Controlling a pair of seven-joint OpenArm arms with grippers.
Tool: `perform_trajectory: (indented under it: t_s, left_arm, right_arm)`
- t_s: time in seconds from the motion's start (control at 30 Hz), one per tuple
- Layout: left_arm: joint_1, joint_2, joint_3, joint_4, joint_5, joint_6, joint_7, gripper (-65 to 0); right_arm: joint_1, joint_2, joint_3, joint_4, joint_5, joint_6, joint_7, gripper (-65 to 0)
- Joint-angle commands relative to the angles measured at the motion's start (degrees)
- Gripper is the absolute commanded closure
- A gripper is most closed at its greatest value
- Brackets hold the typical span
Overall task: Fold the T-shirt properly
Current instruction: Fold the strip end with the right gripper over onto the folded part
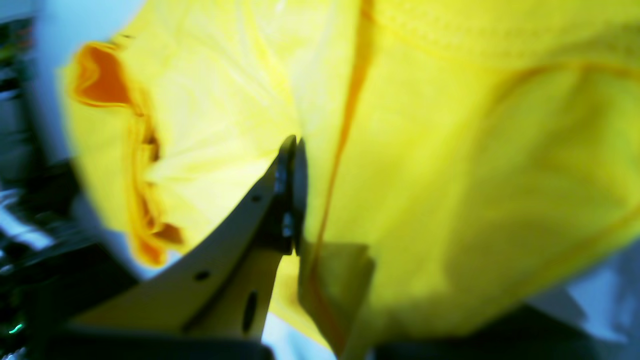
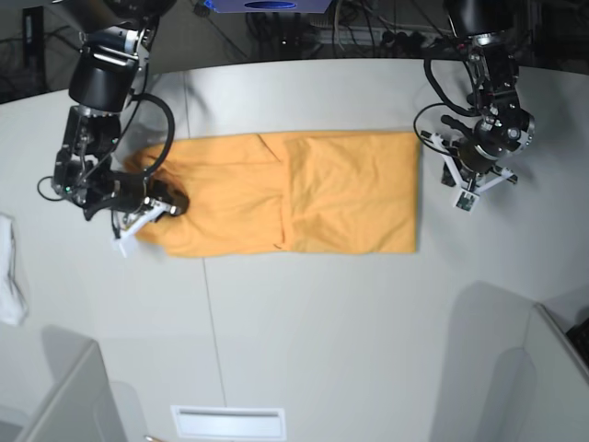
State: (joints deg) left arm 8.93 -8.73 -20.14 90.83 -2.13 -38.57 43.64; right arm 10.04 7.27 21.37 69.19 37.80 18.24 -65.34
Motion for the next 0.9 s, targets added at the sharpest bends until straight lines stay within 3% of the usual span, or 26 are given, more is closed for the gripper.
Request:
perform_trajectory:
  t_s: [0.0, 0.23, 0.3, 0.43, 0.77, 0.87]
  left_arm:
    - [0.35, 0.86, 1.90, -0.50, -0.81, -1.43, 1.33, 0.0]
    - [-0.01, 2.53, 10.25, -0.41, -0.81, -1.43, 1.24, 0.0]
    - [-0.09, 2.62, 12.36, -0.32, -0.81, 0.72, 1.24, 0.0]
    - [-0.97, 2.53, 15.09, -0.32, -0.81, 3.62, 1.33, 0.0]
    - [-1.50, 2.71, 15.09, -0.32, -0.81, 3.62, 1.51, 0.0]
    - [-1.06, 2.53, 15.09, -0.32, -0.81, 3.62, 1.51, 0.0]
  right_arm:
    - [0.55, 0.78, 0.04, 2.94, -1.27, -0.44, 0.07, 0.0]
    - [0.02, 0.42, -13.06, 18.77, -9.98, -0.88, -0.20, 0.0]
    - [0.02, -1.16, -15.43, 21.76, -12.18, -1.14, -0.29, 0.0]
    - [-0.07, -4.94, -16.75, 26.77, -15.60, -4.22, -1.96, 0.0]
    - [-0.86, -11.00, -16.84, 34.42, -15.25, -4.22, -3.54, 0.0]
    - [-0.94, -12.23, -19.83, 34.59, -15.25, -4.48, -3.45, 0.0]
